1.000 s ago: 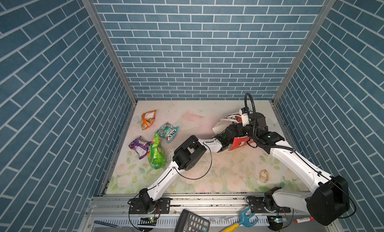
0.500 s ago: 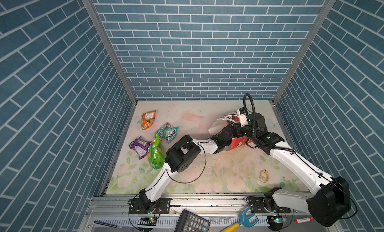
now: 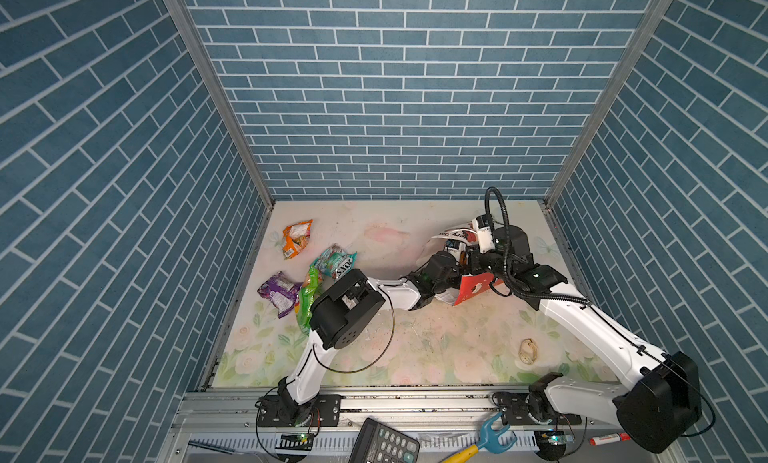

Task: Take the snacks out of the paper bag
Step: 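Close the left gripper on the orange Fox's packet inside the bag, then lift the orange Fox's packet out of the bag with the left gripper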

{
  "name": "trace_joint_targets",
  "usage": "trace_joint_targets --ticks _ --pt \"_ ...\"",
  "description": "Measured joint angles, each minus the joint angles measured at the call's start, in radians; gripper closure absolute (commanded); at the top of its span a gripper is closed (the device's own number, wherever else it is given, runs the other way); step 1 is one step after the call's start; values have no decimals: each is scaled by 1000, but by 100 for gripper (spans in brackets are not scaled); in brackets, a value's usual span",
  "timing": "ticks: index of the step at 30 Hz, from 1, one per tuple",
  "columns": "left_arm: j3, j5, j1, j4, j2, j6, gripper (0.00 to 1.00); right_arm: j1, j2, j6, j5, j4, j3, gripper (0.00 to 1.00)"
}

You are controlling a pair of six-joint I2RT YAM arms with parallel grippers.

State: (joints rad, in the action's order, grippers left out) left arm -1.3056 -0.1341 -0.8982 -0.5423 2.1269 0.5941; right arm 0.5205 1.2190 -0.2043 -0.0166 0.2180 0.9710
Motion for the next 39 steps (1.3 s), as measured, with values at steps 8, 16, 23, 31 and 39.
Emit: trace_joint_targets --ticks 8,16,23,31,39 --pt "74 6 36 -26 -55 4 100 -1 0 0 -8 -3 0 100" --pt "78 -30 54 -48 -55 68 100 -2 0 1 -13 -3 0 100" --pt "102 -55 78 -87 -56 116 100 -2 0 1 -18 -5 0 100" --pt "200 -72 122 -109 -115 154 100 -2 4 0 -18 -3 0 100" --pt "250 -81 141 -138 -216 169 100 -2 5 1 -18 0 0 100"
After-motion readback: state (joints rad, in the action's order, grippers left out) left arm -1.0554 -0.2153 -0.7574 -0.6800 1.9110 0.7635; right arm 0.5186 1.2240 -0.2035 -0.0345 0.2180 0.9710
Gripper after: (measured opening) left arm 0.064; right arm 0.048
